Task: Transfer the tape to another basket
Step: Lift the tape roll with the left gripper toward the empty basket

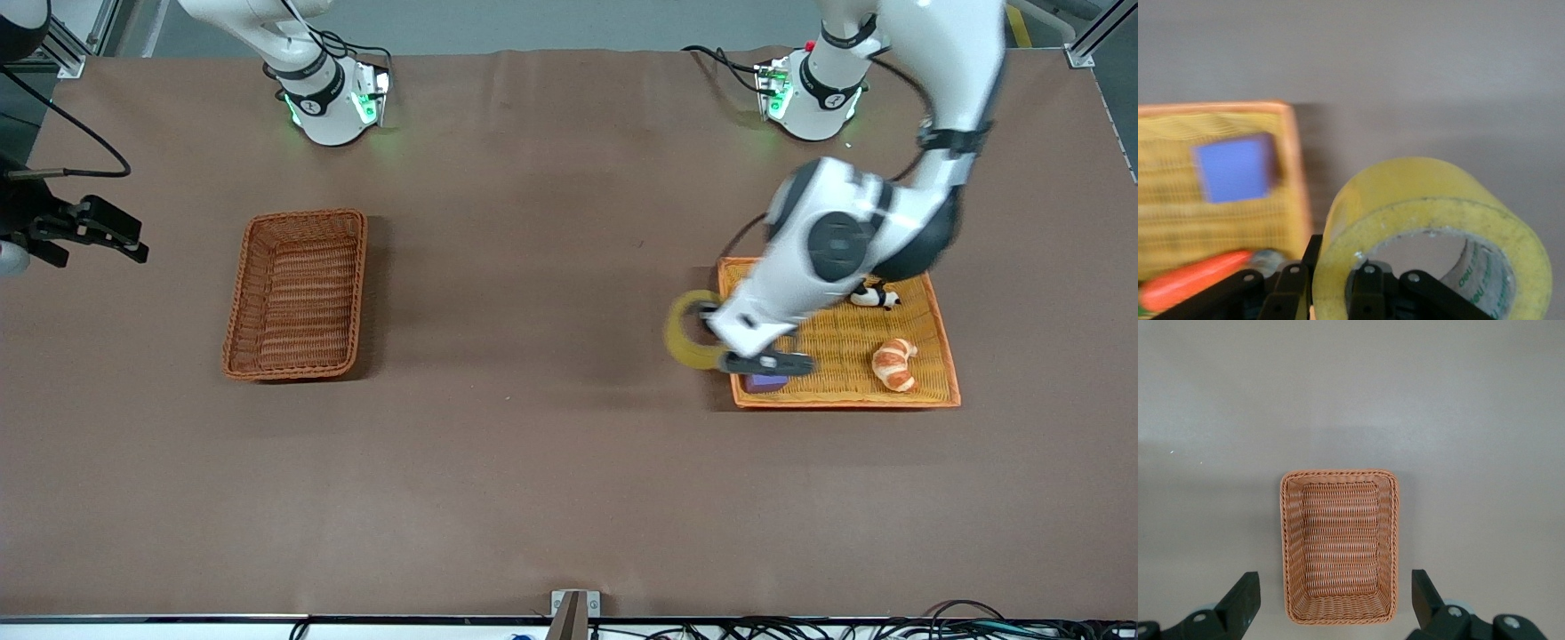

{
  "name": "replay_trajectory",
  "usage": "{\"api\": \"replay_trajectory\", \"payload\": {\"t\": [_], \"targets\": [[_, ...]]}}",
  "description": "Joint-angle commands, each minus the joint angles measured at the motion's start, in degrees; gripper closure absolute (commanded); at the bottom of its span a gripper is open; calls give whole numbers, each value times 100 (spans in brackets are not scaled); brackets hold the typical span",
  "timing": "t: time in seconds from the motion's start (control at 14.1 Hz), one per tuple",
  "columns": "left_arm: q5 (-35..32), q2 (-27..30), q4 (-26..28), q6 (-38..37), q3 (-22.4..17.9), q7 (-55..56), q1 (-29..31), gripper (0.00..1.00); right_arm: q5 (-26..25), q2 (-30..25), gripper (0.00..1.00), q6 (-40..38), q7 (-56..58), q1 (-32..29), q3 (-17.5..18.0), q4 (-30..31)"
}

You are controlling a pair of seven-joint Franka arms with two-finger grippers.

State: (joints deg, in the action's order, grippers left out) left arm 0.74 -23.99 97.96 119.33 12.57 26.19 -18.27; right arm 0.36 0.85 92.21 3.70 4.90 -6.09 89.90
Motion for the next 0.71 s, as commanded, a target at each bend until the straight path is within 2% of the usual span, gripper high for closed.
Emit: {"api": "replay_trajectory", "payload": {"t": [0.0,0.21,0.5,0.64], "targets": [[49,-911,-1117,-147,-18,736,-710,99,-9,-41,0,78,-36,-50,38,89],[67,-1563,-1857,-664,-35,1379,-1379,98,-9,-23,0,78,-36,-59,38,98],[190,-2521,-2824,-587,-18,1688,-1960,94,-9,3,0,95,-36,-50,38,89],[190,-2707,-2914,-185,0,1670,-2206,89,-9,12,0,96,-36,-50,38,89]]}}
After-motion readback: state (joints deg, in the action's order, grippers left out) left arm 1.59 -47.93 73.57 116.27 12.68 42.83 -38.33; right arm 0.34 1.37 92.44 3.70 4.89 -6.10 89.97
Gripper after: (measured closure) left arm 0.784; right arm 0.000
